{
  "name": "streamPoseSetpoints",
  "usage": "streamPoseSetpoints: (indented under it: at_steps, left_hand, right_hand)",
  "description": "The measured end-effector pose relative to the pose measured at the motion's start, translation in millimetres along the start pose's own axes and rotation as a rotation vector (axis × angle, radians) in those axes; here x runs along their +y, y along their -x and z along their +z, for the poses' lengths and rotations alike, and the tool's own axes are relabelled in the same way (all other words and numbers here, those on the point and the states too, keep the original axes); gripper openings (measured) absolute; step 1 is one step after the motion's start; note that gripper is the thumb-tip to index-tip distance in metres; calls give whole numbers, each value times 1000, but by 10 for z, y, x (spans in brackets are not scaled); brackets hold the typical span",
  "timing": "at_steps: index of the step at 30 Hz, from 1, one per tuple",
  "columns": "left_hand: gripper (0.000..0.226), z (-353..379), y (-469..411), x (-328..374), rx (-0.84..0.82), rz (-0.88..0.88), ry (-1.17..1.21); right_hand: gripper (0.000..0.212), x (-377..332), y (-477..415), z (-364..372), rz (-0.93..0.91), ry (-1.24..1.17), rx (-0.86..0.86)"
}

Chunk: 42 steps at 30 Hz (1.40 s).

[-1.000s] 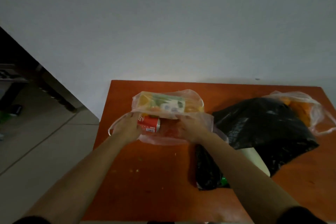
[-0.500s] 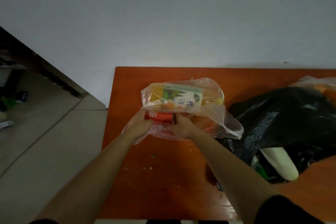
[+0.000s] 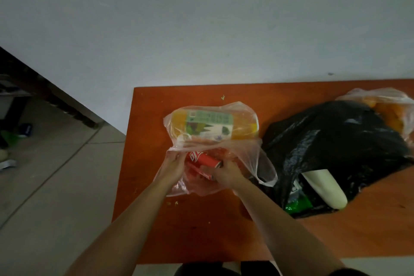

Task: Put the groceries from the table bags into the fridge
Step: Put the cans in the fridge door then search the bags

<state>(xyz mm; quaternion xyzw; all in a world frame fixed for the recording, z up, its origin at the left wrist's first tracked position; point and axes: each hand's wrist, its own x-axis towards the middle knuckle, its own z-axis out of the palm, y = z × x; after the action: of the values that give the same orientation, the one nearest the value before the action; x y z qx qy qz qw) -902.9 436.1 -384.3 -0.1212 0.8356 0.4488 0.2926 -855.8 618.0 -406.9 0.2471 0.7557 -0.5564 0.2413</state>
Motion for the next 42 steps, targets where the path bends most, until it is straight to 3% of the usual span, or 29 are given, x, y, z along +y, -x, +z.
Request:
streamPoseSetpoints:
  at_steps: [3,7,10,12,14,19,24,27,30,34,39,42]
  left_hand:
    - [43,40,220,140,71,49,-87]
    - [47,15,570,513,235,40,-118]
    - [42,-38,803,926,333,122,-39]
    - [57,-66,909,1202,355,187,23]
    - [64,-49,1060,1541,327,248,129]
    - [49,229,1443,2286,105,432,213]
    - [45,654,1601,2688,-100,589,166]
    - [42,1003,1669,2824,-242,669,95]
    - [34,1491,1884,2898,-413,728,74]
    - [29,2294,2441,2857,-672,824,27]
    - [19,3142,3590,2642,-913,928,-68]
    - [24,3693,4394,2464,-1088,990,-115]
  right_hand:
    - [65,-91,178,-294,-35,-71,-29]
    - [84,-359,519,-748,-112,-132,-24]
    - [68,-639,846,-1088,-269,-188,-17]
    - [58,-798,1041,-1308,-336,-215,-9]
    - [61,-919,1194,-1508,-376,-253,13]
    - [58,-1062,1535,-1928,-526,-320,176]
    - [86,-859,1885,-2260,-542,-322,479]
    - [87,-588,2182,-2407,-505,-374,672]
    - [75,-202,2600,-2521,-481,-326,878]
    - [77,494,3377,-2647,-331,-326,1112]
    - [71,1385,4513,-2748,-176,-367,1374]
    - [68,2002,5325,-2741,-161,-463,1545]
